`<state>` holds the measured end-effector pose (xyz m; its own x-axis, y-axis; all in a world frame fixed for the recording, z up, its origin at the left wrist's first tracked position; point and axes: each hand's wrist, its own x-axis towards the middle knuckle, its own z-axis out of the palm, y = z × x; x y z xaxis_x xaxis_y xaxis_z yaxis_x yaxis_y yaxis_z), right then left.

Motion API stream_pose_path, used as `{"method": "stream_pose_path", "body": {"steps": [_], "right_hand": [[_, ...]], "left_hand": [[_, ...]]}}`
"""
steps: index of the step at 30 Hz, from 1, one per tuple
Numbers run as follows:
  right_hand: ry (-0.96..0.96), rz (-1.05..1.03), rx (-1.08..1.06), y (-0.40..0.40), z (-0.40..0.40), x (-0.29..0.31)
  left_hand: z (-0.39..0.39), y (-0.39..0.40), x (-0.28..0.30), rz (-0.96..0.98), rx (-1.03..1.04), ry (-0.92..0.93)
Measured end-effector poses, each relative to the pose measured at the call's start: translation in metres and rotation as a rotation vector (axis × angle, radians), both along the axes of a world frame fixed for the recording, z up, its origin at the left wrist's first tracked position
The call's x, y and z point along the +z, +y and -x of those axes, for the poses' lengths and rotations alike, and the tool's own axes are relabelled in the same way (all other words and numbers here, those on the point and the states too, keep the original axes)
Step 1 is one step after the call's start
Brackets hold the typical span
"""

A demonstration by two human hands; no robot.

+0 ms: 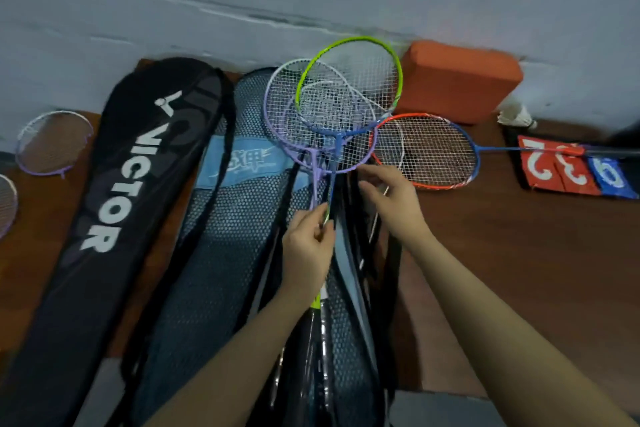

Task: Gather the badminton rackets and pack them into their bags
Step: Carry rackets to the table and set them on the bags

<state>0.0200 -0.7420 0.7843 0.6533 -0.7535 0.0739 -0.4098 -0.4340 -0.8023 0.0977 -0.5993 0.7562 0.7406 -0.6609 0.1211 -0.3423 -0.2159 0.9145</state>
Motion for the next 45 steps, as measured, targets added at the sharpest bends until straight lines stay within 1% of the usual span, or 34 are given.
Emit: {"method": "stream_pose_path", "body": {"steps": [1, 3, 4, 6, 7, 9, 11, 14, 16, 20, 25, 30, 32, 36, 38, 40, 41, 43, 45], "right_hand": [[0.009, 0.028, -0.037, -0.015, 0.013, -0.006], [0.085, 0.098, -0.103, -0.045, 0.037, -0.021], [0.161, 0.144, -0.132, -0.059, 0.047, -0.029], [0.345, 0.220, -0.168, -0.083, 0.065, -0.043], [0.414, 0.236, -0.168, -0.092, 0.072, -0.050], [0.489, 0.266, -0.135, -0.103, 0.083, -0.062], [0.498, 0.318, -0.118, -0.108, 0.089, -0.072], [0.465, 0.418, -0.131, -0.114, 0.088, -0.079], [0.492, 0.482, -0.097, -0.117, 0.085, -0.081], [0.525, 0.538, -0.048, -0.111, 0.088, -0.079], [0.453, 0.580, -0.022, -0.073, 0.098, -0.070], [0.352, 0.574, -0.068, -0.032, 0.102, -0.066], [0.310, 0.554, -0.071, -0.023, 0.101, -0.067], [0.279, 0.487, -0.095, -0.013, 0.099, -0.071], [0.268, 0.444, -0.097, -0.014, 0.103, -0.072], [0.257, 0.398, -0.103, -0.021, 0.111, -0.069], [0.257, 0.380, -0.127, -0.026, 0.118, -0.068], [0.274, 0.352, -0.252, -0.040, 0.135, -0.067], [0.316, 0.325, -0.414, -0.054, 0.155, -0.067]], "left_hand": [[0.007, -0.009, -0.004, -0.028, 0.035, 0.008], [0.017, -0.022, -0.012, -0.150, 0.083, 0.008], [0.022, -0.025, -0.017, -0.214, 0.085, -0.007], [0.027, -0.030, -0.025, -0.267, 0.076, -0.033], [0.029, -0.031, -0.028, -0.273, 0.074, -0.063], [0.029, -0.034, -0.034, -0.320, 0.052, -0.164], [0.030, -0.038, -0.038, -0.371, 0.040, -0.242], [0.032, -0.040, -0.038, -0.334, 0.049, -0.333], [0.030, -0.043, -0.035, -0.309, 0.038, -0.390], [0.029, -0.062, -0.029, -0.274, -0.045, -0.473], [0.046, -0.092, -0.028, -0.267, -0.206, -0.447], [0.053, -0.095, -0.032, -0.283, -0.144, -0.393], [0.053, -0.094, -0.032, -0.286, -0.147, -0.312], [0.052, -0.102, -0.032, -0.231, -0.143, -0.045], [0.056, -0.107, -0.029, -0.206, -0.110, 0.020], [0.062, -0.112, -0.026, -0.164, -0.080, 0.042], [0.064, -0.114, -0.025, -0.140, -0.064, 0.059], [0.062, -0.118, -0.021, -0.109, -0.030, 0.094], [0.055, -0.123, -0.020, -0.100, 0.000, 0.053]]}}
